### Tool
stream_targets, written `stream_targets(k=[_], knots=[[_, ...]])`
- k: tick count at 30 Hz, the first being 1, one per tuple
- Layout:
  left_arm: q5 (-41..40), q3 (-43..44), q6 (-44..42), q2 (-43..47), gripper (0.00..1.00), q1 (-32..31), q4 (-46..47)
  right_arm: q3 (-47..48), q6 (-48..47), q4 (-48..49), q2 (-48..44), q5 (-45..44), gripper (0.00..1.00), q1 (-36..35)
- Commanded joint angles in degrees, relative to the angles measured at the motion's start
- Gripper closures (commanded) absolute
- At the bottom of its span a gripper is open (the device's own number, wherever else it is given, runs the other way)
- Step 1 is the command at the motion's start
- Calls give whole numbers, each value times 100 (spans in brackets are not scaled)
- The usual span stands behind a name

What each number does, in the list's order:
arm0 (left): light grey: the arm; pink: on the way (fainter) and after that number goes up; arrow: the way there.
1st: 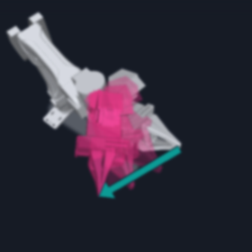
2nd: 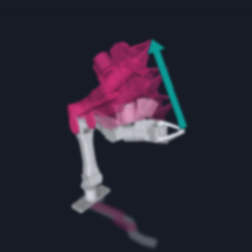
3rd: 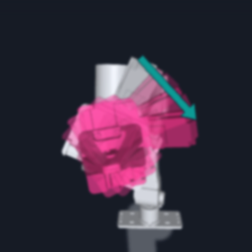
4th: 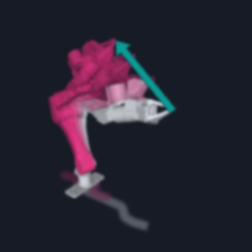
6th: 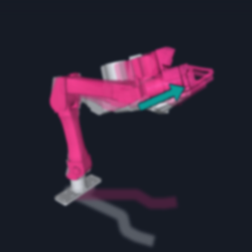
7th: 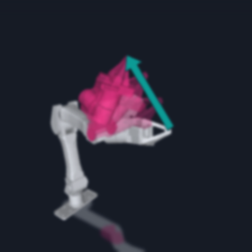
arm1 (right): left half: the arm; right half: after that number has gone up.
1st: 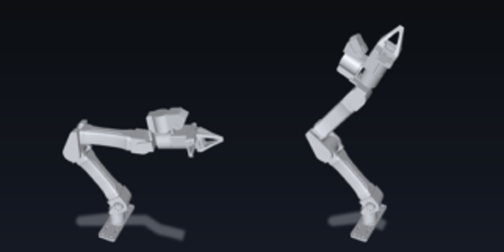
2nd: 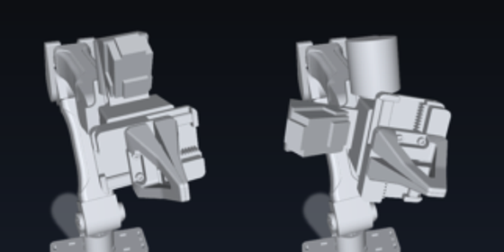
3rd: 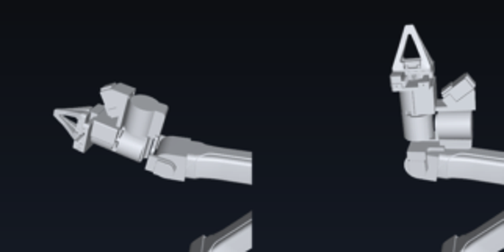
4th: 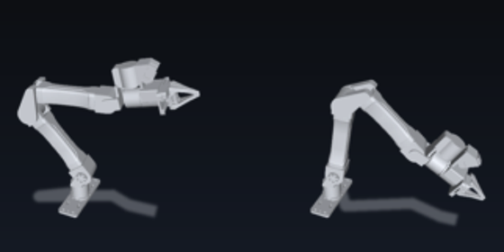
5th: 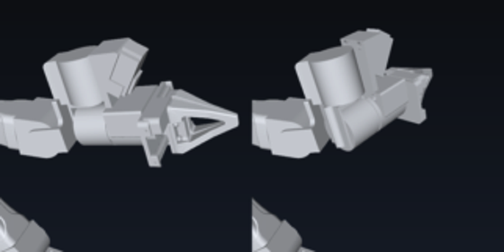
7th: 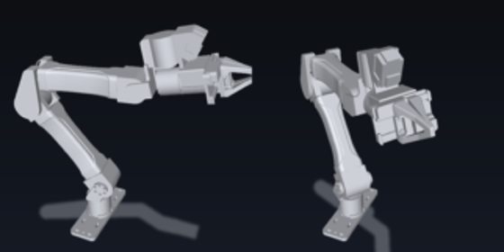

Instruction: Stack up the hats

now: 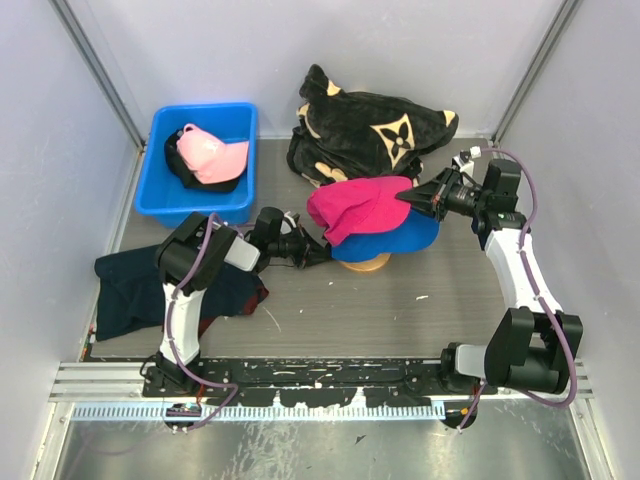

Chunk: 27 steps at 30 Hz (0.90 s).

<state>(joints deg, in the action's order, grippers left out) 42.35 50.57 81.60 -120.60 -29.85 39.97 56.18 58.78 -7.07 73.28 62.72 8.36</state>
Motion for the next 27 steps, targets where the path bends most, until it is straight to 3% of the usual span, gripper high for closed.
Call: stream_targets(k=[1, 17, 27], knots=[[13, -64, -22, -97, 97, -21, 31, -66, -200, -110, -42, 25, 99, 53], [73, 81, -8, -47, 97, -21, -102, -1130, -1695, -1075, 175, -191, 99, 695], [56, -34, -10, -70, 97, -21, -67, -1165, -1697, -946, 559, -243, 99, 824]])
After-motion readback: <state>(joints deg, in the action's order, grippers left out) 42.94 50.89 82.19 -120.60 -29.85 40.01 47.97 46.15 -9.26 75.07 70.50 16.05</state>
